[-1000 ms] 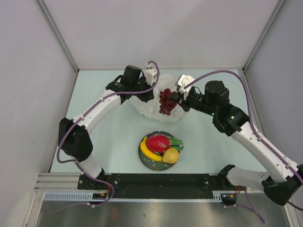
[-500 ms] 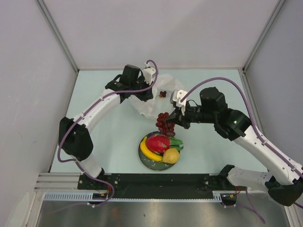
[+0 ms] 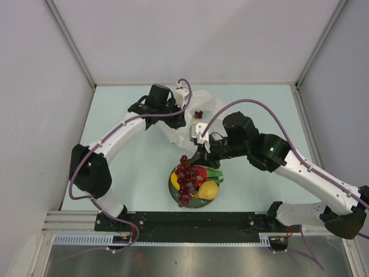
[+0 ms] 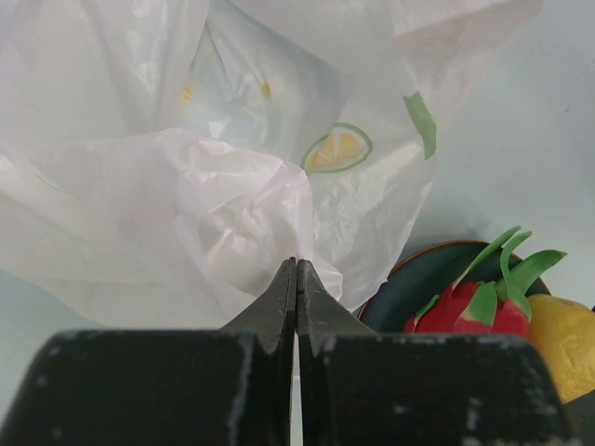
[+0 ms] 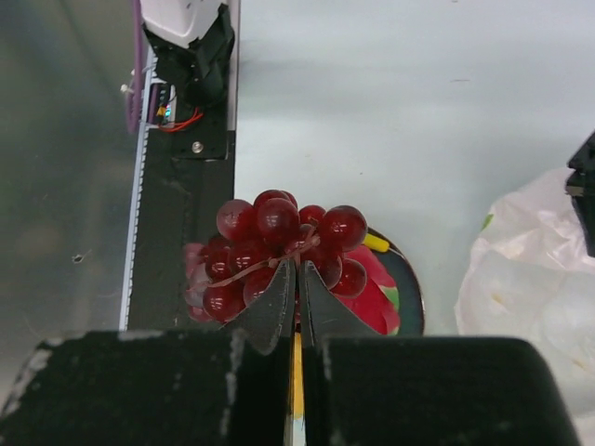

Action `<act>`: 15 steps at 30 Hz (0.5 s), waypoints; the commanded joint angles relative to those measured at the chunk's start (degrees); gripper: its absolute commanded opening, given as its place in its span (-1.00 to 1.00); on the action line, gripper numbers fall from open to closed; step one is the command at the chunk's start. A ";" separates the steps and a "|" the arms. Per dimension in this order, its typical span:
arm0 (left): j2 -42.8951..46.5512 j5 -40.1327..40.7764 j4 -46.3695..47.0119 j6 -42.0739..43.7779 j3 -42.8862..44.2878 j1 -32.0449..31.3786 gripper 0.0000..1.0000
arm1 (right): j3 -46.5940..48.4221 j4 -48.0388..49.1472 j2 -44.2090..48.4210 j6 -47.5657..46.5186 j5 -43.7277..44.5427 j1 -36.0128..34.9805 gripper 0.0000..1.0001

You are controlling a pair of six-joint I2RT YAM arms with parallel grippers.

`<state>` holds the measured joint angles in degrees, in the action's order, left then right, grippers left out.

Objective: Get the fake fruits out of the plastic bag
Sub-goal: Place the fake fruit on the plate.

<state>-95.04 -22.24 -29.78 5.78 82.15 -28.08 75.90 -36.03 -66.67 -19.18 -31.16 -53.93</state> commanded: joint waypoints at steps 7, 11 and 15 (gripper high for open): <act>6.36 -2.10 2.62 0.99 -1.46 0.48 -0.99 | 3.20 2.54 -4.16 1.34 1.53 -6.18 -1.00; 7.68 -2.19 4.90 0.37 -3.92 0.48 -0.99 | 1.80 2.72 -5.74 -1.29 2.85 -6.62 -1.00; 8.38 -1.93 5.61 -0.24 -5.77 0.48 -1.00 | 1.18 3.69 -6.89 -2.97 4.88 -6.98 -1.00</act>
<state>-89.23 -22.92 -26.98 5.98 77.82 -27.97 76.03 -35.73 -73.25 -20.25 -28.03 -60.27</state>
